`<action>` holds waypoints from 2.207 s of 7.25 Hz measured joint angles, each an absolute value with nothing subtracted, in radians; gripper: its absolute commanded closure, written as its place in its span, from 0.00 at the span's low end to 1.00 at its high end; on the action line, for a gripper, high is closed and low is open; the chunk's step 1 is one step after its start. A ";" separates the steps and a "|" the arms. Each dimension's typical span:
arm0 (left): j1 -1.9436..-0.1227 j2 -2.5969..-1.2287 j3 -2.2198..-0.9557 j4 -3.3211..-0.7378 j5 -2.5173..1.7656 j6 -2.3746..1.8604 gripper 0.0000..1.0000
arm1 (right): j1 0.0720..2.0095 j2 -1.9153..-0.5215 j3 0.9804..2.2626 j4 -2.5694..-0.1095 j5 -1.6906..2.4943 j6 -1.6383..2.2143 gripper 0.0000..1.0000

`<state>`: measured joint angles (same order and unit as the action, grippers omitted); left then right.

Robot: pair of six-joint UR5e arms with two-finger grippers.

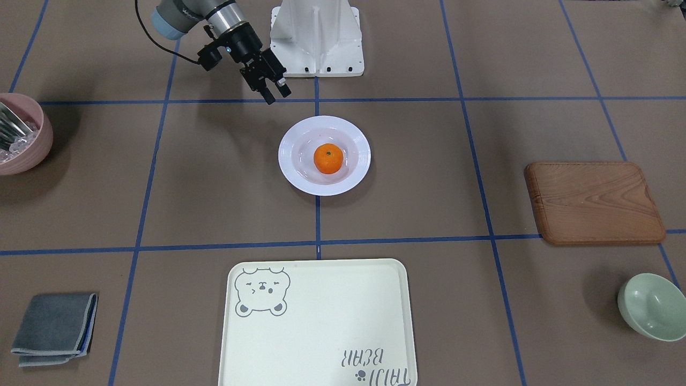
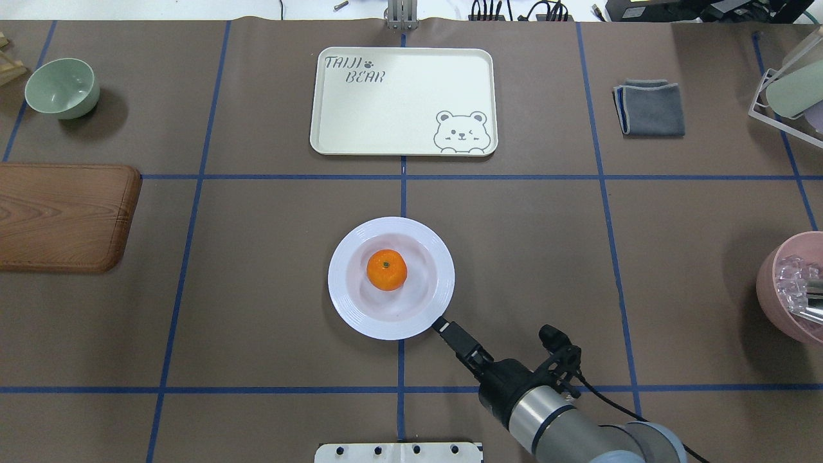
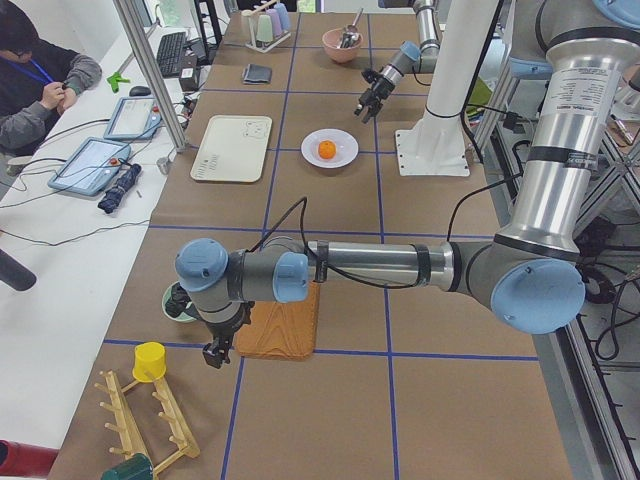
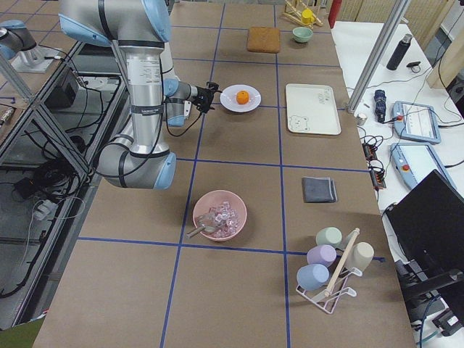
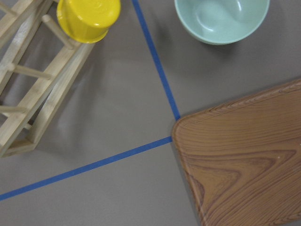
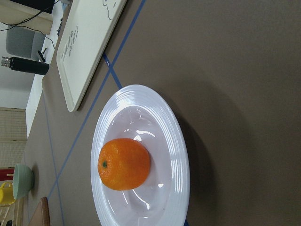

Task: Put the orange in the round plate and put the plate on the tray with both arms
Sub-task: 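Grip the white plate rim nearest the robot with the right gripper, then slide the plate with orange onto the cream bear tray with the right gripper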

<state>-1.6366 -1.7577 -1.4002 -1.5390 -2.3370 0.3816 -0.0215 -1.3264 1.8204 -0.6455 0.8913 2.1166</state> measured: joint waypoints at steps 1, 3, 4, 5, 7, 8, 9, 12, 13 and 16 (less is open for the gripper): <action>-1.643 -1.755 -1.398 -1.538 -2.338 0.384 0.02 | -0.017 -1.276 1.790 -0.710 0.884 2.136 0.01; -1.647 -1.753 -1.398 -1.537 -2.338 0.385 0.02 | 0.010 -1.243 1.757 -0.778 0.910 2.144 0.07; -1.647 -1.752 -1.397 -1.537 -2.338 0.385 0.02 | 0.034 -1.239 1.749 -0.804 0.941 2.144 0.18; -1.647 -1.752 -1.397 -1.537 -2.338 0.385 0.02 | 0.056 -1.236 1.745 -0.820 0.966 2.145 0.29; -1.647 -1.752 -1.397 -1.537 -2.338 0.382 0.02 | 0.075 -1.223 1.737 -0.831 0.984 2.148 0.29; -1.646 -1.752 -1.397 -1.537 -2.338 0.380 0.02 | 0.077 -1.208 1.722 -0.832 0.986 2.149 0.29; -1.646 -1.752 -1.397 -1.537 -2.339 0.379 0.02 | 0.079 -1.189 1.703 -0.833 0.986 2.149 0.36; -1.646 -1.751 -1.397 -1.538 -2.339 0.377 0.02 | 0.084 -1.170 1.683 -0.833 0.987 2.154 1.00; -1.646 -1.751 -1.397 -1.540 -2.339 0.377 0.02 | 0.088 -1.168 1.685 -0.832 0.987 2.154 1.00; -1.646 -1.751 -1.399 -1.545 -2.339 0.376 0.02 | 0.107 -1.163 1.720 -0.823 0.986 2.157 1.00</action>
